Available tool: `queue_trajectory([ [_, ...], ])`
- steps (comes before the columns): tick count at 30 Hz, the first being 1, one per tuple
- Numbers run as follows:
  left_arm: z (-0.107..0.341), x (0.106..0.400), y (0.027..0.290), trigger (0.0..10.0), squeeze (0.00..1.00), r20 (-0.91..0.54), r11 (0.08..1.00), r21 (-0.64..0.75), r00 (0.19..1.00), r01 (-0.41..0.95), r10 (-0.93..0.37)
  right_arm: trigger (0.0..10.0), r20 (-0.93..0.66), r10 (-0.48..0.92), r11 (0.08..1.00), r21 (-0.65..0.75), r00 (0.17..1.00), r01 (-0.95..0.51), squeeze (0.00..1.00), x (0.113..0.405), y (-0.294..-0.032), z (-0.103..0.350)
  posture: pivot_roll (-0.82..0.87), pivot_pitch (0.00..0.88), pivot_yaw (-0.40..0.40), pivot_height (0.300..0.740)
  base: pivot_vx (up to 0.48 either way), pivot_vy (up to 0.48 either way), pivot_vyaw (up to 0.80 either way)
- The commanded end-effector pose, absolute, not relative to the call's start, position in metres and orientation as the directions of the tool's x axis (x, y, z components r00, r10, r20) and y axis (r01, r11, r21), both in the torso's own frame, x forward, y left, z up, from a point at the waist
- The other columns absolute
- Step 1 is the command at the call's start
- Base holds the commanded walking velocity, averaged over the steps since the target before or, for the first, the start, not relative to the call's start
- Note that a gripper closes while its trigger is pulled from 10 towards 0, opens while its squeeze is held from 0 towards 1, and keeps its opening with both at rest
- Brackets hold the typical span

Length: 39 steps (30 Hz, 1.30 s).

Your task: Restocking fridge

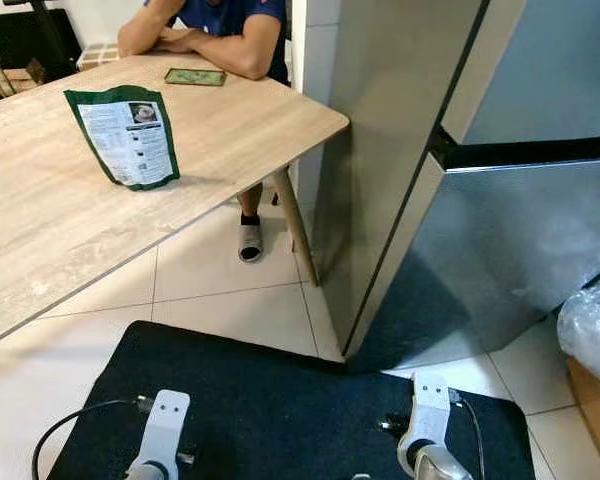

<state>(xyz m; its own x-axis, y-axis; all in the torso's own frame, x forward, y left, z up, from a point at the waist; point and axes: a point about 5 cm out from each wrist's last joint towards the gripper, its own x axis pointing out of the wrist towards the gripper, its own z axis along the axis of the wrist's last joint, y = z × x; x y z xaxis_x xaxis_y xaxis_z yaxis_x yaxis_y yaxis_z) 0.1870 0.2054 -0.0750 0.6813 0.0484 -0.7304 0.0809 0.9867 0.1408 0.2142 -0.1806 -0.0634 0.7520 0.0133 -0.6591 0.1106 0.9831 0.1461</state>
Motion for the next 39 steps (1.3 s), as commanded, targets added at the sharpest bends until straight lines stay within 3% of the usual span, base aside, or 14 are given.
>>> queue_trajectory([
  [1,-0.080,0.179,0.204,10.0,0.00,-0.755,0.986,0.138,0.654,0.090,0.046,10.0,-0.677,0.001,0.981,0.142,0.736,0.130,0.00,0.206,-0.183,-0.068,-0.13,0.134,0.040,0.740,0.000,-0.480,0.00],
  [6,-0.079,0.181,0.203,10.0,0.00,-0.746,0.986,0.138,0.665,0.090,0.044,10.0,-0.679,-0.001,0.981,0.142,0.735,0.132,0.00,0.206,-0.184,-0.068,-0.13,0.135,0.041,0.740,0.000,-0.480,0.00],
  [21,-0.069,0.195,0.196,10.0,0.00,-0.665,0.992,0.108,0.746,0.065,0.023,10.0,-0.673,0.027,0.986,0.140,0.739,0.091,0.00,0.208,-0.180,-0.067,-0.12,0.140,0.036,0.740,0.000,0.000,0.00],
  [30,-0.069,0.192,0.193,10.0,0.00,-0.658,0.994,0.094,0.753,0.058,0.018,10.0,-0.669,0.064,0.989,0.144,0.740,0.045,0.00,0.209,-0.174,-0.067,-0.12,0.142,0.033,0.740,0.000,0.000,0.00],
  [39,-0.073,0.184,0.197,10.0,0.00,-0.678,0.994,0.101,0.734,0.034,0.043,10.0,-0.674,0.072,0.989,0.143,0.735,0.034,0.00,0.208,-0.172,-0.068,-0.11,0.143,0.033,0.740,0.000,0.000,0.80],
])
